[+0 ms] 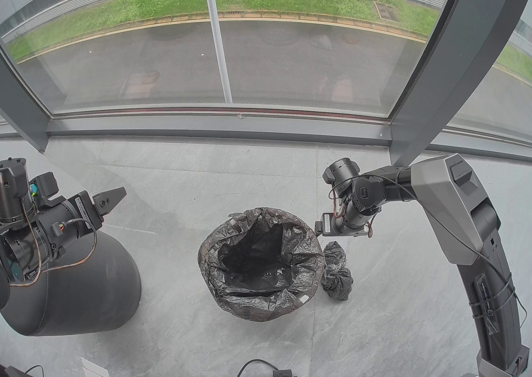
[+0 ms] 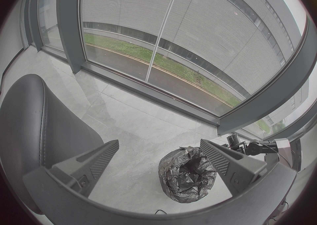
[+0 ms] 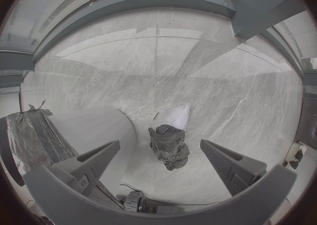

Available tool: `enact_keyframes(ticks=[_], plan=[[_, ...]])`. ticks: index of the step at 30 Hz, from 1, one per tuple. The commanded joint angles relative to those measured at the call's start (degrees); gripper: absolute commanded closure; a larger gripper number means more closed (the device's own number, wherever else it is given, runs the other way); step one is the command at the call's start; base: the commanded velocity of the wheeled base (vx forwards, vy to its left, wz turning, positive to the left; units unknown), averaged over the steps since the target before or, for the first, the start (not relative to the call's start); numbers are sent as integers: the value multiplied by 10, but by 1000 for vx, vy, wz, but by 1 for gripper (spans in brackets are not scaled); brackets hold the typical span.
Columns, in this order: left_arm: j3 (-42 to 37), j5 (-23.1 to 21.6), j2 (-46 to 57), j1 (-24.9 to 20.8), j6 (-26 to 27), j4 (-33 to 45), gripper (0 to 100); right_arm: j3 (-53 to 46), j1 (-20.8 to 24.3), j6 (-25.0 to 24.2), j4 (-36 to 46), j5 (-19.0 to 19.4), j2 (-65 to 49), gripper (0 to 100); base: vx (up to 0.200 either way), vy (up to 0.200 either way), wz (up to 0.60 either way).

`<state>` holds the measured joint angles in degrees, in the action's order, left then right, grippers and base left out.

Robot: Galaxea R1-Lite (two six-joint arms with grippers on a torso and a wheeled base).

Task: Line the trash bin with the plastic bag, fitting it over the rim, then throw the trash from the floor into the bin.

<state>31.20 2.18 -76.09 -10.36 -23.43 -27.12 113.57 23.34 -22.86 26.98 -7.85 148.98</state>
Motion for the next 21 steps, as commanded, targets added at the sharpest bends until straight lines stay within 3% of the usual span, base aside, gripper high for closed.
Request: enact_keyframes(ticks=[1,15,21], plan=[[0,0,-3,0,0,0,0,10,2,1,1,-1,21,0,0,0,0],[-1,0,-10,0,-1,0,0,10,1,19,0,-9,54,0,0,0,0],[-1,0,-11,0,-1,0,0,10,-5,19,3,-32,83,0,0,0,0]])
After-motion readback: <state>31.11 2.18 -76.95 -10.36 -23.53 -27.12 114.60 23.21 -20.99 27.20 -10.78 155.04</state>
